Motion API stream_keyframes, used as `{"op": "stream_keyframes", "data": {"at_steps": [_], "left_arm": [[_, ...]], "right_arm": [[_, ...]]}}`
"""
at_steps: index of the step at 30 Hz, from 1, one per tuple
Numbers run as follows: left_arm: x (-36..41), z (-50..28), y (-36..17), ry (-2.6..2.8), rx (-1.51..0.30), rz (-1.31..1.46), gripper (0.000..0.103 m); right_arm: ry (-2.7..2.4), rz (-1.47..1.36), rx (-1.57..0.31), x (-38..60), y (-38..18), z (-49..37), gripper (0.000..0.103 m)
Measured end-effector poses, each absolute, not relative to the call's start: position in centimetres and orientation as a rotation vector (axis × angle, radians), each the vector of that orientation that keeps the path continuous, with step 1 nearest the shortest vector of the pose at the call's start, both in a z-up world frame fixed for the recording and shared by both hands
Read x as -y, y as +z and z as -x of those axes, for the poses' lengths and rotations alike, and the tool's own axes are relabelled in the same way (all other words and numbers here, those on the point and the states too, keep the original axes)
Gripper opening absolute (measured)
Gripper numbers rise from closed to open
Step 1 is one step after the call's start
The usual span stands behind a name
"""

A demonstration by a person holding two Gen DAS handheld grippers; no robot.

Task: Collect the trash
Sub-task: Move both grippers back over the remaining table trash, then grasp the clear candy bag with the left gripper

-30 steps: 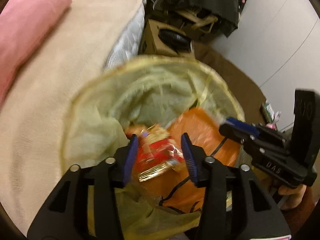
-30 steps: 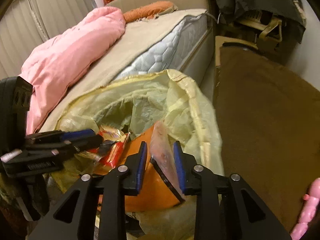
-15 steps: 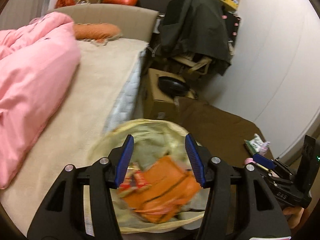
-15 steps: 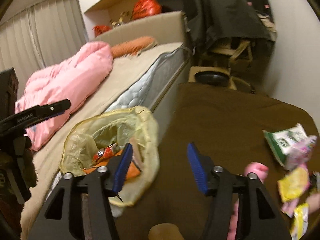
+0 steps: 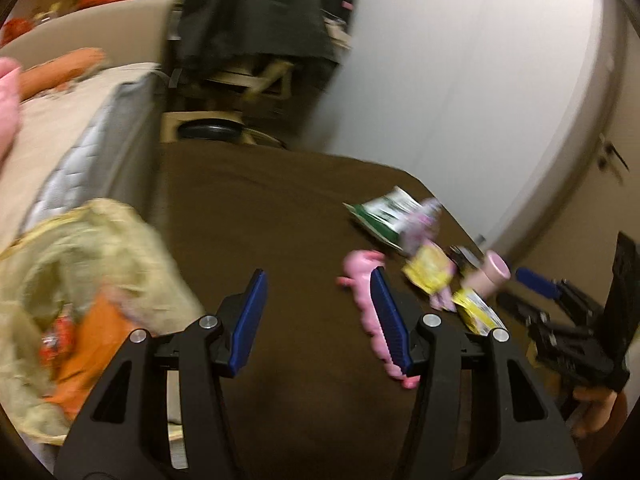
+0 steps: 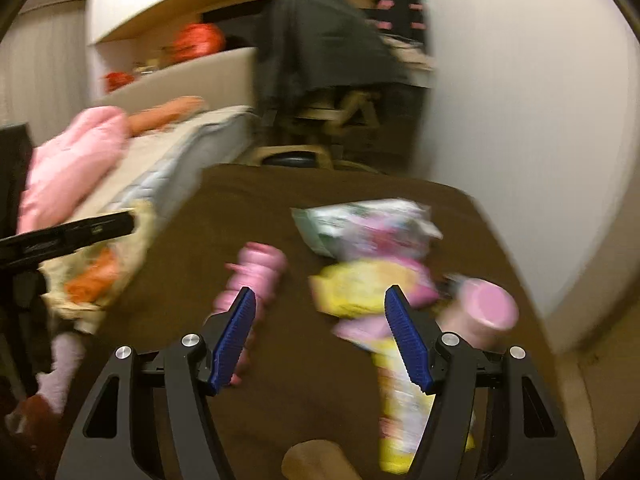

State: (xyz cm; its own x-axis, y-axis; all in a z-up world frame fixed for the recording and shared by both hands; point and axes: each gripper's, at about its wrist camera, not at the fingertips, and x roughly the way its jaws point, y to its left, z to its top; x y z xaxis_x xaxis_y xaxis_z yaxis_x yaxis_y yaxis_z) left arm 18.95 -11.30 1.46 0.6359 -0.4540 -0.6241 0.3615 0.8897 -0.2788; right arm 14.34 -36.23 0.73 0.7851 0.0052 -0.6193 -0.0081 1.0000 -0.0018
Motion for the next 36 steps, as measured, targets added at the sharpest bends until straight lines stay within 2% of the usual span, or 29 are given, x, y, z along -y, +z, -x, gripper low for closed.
{"op": "stream_keyframes", "data": {"at_steps": [8, 14, 21, 22, 23, 27, 29, 36], "left_arm": [[20.1, -21.8, 0.6, -0.677, -0.754, -0.012, 0.051], [28.0, -26.5, 0.5, -0.784, -0.735, -0.175, 0.051], [34.6, -30.9, -2.9, -0.711, -0.823, -0.355, 0.051], [35.1, -31.3, -3.3, -0.705, -0.843, -0.364, 0.045], [35.5, -31.7, -3.8, -0.696, -0.867, -0.373, 0.034], [35.0, -31.9, -4.0, -0.7, -0.891, -0.338, 0.018], [34.2, -31.6, -3.5, -0.699, -0.89, -0.308, 0.015], [28.8, -29.3, -0.4, -0.61, -0.881, -0.144, 0.015]], "right_arm": [[-0.064, -0.163, -0.706, 44.1, -1.7, -13.0, 0.063], [-0.058, -0.178, -0.752, 45.8, -3.7, -12.7, 0.063], [-0.036, -0.17, -0.792, 47.0, -4.8, -12.6, 0.063], [-0.027, -0.181, -0.786, 47.2, -4.7, -12.5, 0.063], [-0.019, -0.19, -0.779, 47.5, -4.6, -12.5, 0.063], [-0.024, -0.171, -0.762, 47.7, -4.3, -13.5, 0.063], [-0.032, -0.161, -0.755, 47.7, -4.1, -14.4, 0.063], [0.007, -0.13, -0.727, 47.4, -1.5, -18.6, 0.063]]}}
